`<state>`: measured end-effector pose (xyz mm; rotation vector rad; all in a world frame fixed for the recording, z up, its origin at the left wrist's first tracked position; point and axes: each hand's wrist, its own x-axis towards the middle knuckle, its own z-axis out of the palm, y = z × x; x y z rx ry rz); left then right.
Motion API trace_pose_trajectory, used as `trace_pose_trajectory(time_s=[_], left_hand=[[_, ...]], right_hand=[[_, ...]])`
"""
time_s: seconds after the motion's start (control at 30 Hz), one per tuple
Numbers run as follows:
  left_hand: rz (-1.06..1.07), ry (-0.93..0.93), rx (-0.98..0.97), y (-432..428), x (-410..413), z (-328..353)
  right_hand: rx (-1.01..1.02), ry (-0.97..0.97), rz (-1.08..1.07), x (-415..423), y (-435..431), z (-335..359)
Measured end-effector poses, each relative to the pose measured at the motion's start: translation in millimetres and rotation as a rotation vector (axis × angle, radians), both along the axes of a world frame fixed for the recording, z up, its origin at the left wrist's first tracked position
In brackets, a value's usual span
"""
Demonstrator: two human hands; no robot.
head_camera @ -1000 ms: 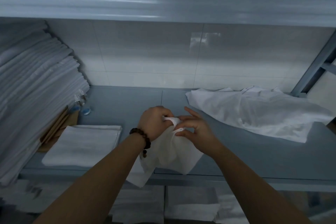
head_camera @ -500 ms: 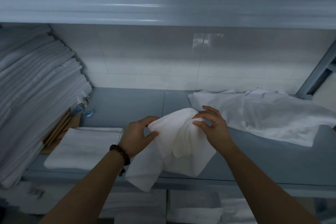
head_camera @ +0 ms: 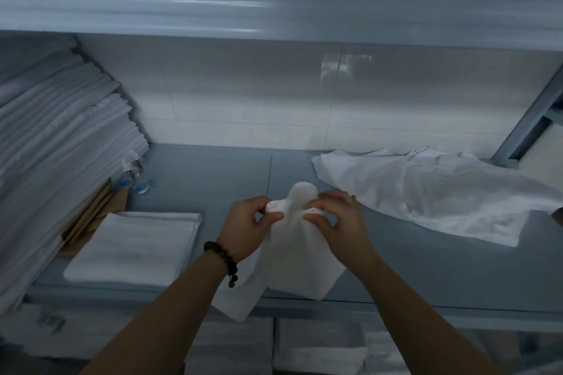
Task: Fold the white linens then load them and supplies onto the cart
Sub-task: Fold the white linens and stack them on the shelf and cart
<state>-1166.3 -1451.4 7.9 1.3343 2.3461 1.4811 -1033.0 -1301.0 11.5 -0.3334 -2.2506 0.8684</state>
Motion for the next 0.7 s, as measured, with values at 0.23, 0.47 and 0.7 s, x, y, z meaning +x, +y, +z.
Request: trace_pose_trajectory(time_s=[0.23,0.47,0.7], left_hand=[[-0.081,-0.006,0.037,8.7,13.0,-4.2],[-0.124,-0.171,0.156,7.0,14.2,-2.4],[-0.12,-0.11,0.14,3.6,12.8,-4.1]], right_hand=[[0.087,0.002,0.048,-5.6,-12.3,-1.0],[0.068,0.037,0.039,-13.4,-16.6,-1.3],[-0.103,0.107,0.017,-18.4,-22.6,-4.7]])
